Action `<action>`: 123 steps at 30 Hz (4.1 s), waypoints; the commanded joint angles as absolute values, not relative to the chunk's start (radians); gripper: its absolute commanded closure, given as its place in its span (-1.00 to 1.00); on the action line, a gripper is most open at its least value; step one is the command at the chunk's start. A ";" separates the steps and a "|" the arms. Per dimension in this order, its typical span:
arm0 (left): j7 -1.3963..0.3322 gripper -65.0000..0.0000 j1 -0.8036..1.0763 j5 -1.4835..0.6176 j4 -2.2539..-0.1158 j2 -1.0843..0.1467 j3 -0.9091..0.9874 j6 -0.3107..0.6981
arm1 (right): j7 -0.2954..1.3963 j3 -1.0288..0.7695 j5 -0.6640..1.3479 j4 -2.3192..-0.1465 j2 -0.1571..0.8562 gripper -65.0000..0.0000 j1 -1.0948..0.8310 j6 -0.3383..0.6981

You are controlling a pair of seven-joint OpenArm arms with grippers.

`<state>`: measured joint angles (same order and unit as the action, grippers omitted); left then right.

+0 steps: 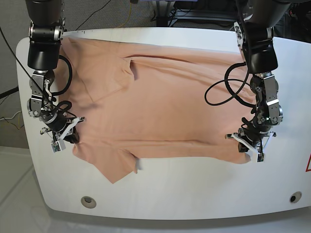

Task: Fold the T-shirt properly
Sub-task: 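Lift the side edges and fold them over toward the shoulder edge with both grippers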

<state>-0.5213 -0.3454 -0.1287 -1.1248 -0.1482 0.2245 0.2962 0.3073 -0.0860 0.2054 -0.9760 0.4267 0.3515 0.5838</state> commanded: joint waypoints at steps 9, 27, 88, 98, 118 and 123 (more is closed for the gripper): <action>-0.493 0.96 -0.377 -0.139 -1.147 -0.160 0.225 0.298 | 0.383 -0.171 0.214 -1.158 0.440 1.00 0.317 0.587; -0.501 0.96 -0.357 -0.137 -1.236 -0.199 0.226 0.298 | 0.496 -0.282 0.214 -1.386 0.438 1.00 0.188 0.587; -0.722 0.96 0.038 -0.136 -1.705 -0.297 0.232 0.298 | 0.874 -0.524 0.213 -1.942 0.363 1.00 -0.300 0.585; -0.722 0.96 0.119 -0.136 -1.718 -0.297 0.234 0.297 | 0.874 -0.536 0.213 -1.942 0.331 1.00 -0.378 0.585; -0.722 0.96 0.232 -0.136 -1.713 -0.294 0.289 0.295 | 0.874 -0.581 0.213 -1.888 0.275 1.00 -0.406 0.585; -0.722 0.96 0.246 -0.134 -1.712 -0.292 0.291 0.295 | 0.874 -0.581 0.213 -1.860 0.275 1.00 -0.406 0.585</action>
<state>-0.7403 0.2474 -0.1322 -1.6958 -0.2783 0.2840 0.2993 0.8921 -0.5743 0.2089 -1.8614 0.2604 -0.4103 0.5900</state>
